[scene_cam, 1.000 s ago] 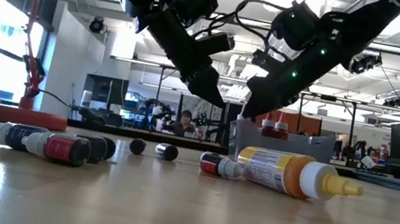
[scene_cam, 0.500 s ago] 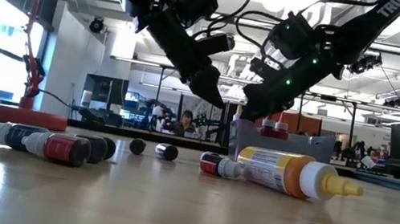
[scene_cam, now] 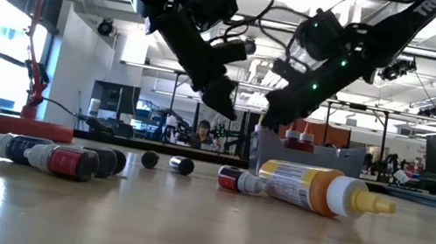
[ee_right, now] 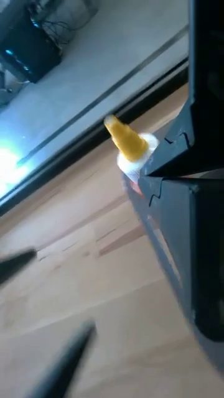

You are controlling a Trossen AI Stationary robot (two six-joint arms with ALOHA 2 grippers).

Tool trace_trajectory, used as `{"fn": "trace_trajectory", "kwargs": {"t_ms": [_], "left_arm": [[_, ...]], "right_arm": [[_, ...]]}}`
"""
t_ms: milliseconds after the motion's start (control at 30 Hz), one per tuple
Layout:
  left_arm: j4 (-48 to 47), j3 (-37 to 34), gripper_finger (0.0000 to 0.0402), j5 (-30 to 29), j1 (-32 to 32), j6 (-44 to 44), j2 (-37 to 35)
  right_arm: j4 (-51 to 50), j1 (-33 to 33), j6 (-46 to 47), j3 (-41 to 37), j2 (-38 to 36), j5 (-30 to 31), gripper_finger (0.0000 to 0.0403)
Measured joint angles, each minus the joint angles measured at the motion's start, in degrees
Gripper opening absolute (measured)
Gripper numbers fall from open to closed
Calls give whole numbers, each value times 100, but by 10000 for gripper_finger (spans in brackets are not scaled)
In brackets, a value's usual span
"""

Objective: Pick & Place food coloring
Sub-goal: Adjust the large yellow food coloring bottle in the bin, then put the large green food coloring bottle into the bin

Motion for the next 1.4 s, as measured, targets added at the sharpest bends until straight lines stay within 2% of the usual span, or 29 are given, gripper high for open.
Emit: {"fn": "trace_trajectory", "kwargs": {"t_ms": [67,133,267,433,533,667,833,1033,1133,1233,1400], "left_arm": [[-382,36,225,-540,2,24,-193],[-1084,112,225,-701,14,-24,-500],[-2541,313,225,-623,6,-454,-1231],[-4379,516,225,-433,2,-1753,-2404],[-5564,516,225,-36,7,-2917,-3059],[-6928,514,225,865,4,-4446,-3709],[-8177,505,225,1689,2,-5529,-3997],[-8122,-72,225,2861,-116,-6289,-3932],[-8139,-677,225,3131,-538,-6884,-3850],[-8066,-1389,225,3522,-1105,-8052,-3852],[-6883,-2459,225,4264,-1705,-8728,-3847]], "right_arm": [[-24,99,-19,0,-194,70,0],[-79,202,-26,0,-414,89,0],[-282,465,-24,0,-890,-5,0],[-255,981,-70,2,-1227,6,0],[-228,1313,-355,0,-1275,145,0],[-160,1632,-710,0,-1318,567,0],[-125,1760,-936,0,-1334,1065,0],[66,1716,-1276,0,-1334,1074,0],[278,1658,-1415,0,-1334,1076,0],[341,1599,-1423,0,-1338,1065,0],[299,1528,-1406,0,-1338,1056,0]]}}
